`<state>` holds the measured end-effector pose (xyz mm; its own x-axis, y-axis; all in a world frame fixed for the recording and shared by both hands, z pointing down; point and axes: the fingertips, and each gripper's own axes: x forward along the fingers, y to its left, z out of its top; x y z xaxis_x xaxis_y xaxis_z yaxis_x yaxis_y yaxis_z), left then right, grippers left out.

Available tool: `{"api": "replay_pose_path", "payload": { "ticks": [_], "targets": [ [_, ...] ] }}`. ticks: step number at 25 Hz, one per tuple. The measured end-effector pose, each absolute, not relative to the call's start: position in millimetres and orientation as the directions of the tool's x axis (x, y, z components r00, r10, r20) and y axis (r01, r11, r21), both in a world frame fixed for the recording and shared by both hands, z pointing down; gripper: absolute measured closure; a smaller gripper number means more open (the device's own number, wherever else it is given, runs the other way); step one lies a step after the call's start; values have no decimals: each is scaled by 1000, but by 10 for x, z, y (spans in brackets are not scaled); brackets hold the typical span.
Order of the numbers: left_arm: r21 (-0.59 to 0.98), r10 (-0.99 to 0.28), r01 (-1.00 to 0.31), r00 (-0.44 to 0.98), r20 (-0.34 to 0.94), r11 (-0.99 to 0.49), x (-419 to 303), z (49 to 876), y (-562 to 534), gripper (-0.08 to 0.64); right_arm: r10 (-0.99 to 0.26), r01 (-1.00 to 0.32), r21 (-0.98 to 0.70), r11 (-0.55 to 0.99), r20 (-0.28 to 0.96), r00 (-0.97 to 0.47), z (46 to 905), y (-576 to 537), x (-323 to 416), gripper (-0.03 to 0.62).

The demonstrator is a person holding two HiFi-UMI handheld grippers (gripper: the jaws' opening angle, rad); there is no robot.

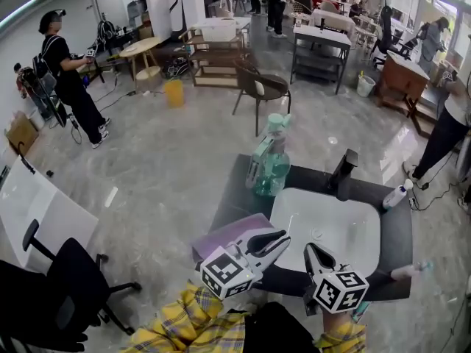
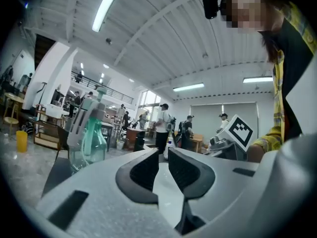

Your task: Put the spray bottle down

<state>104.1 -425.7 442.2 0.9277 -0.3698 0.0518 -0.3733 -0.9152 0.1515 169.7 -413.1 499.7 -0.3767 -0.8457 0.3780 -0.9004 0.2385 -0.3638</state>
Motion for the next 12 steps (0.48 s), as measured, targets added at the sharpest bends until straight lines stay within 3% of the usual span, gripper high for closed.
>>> {"api": "replay_pose_path", "payload": {
  "ticks": [12],
  "targets": [
    [218, -250, -282, 954, 165, -934, 1127, 4806, -3745, 531, -875, -922, -362, 139, 391, -285, 5133, -3589, 1628, 586]
  ]
}}
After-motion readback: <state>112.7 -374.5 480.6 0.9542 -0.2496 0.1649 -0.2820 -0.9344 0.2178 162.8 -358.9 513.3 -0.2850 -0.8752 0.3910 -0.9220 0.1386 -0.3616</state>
